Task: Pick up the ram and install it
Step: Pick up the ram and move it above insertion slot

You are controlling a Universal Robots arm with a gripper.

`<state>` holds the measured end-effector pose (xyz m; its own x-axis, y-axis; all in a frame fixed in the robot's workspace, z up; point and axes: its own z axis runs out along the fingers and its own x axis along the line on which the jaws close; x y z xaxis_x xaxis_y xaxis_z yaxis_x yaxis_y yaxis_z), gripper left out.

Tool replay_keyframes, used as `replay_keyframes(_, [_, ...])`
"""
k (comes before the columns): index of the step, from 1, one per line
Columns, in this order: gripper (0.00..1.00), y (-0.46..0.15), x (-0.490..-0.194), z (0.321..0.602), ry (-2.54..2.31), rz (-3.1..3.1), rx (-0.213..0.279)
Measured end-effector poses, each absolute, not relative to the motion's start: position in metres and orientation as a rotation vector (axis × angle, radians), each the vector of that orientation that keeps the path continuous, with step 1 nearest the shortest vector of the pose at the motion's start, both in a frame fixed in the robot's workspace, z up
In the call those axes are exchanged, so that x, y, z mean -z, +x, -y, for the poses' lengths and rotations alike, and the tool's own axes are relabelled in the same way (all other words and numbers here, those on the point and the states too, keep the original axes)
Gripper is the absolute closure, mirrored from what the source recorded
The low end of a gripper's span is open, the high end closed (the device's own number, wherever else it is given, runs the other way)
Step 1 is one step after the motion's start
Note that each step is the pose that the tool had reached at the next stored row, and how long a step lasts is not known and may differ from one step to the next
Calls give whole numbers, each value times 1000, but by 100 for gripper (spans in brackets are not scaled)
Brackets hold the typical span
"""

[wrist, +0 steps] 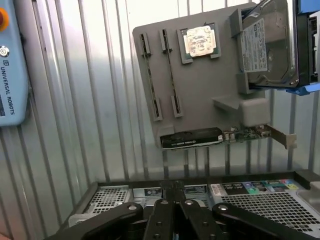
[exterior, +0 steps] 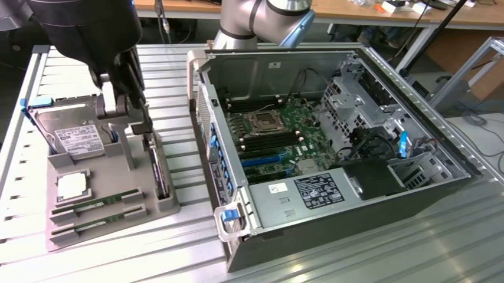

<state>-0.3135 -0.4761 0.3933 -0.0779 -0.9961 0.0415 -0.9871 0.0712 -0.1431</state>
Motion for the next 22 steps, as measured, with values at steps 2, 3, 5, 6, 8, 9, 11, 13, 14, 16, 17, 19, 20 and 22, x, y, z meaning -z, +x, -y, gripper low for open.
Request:
replay_keyframes(2, [90, -313, -393, 476, -2110, -2227, 206])
replay_keyframes(3, [90, -313, -393, 476, -2115, -2222, 206])
replay_keyframes(5, [90, -313, -393, 476, -2128, -2208, 206])
replay_keyframes(6, [90, -313, -393, 476, -2134, -2203, 207])
replay_keyframes(8, [90, -313, -393, 476, -2153, -2183, 207])
replay_keyframes(9, [90, -313, -393, 476, -2173, -2162, 207])
replay_keyframes(11, [90, -313, -393, 476, -2204, -2130, 207])
replay_keyframes(13, [90, -313, -393, 476, -2222, -2146, 171])
replay_keyframes(14, [90, -313, -393, 476, -2242, -2164, 130])
replay_keyframes(16, [90, -314, -392, 476, -2272, -2190, 69])
replay_keyframes(17, [90, -314, -391, 476, -2275, -2192, 64])
replay_keyframes(19, [90, -313, -391, 476, -2277, -2194, 60])
replay_keyframes(20, [90, -313, -391, 476, -2277, -2194, 60])
replay_keyframes(22, [90, -313, -391, 476, -2277, -2194, 60])
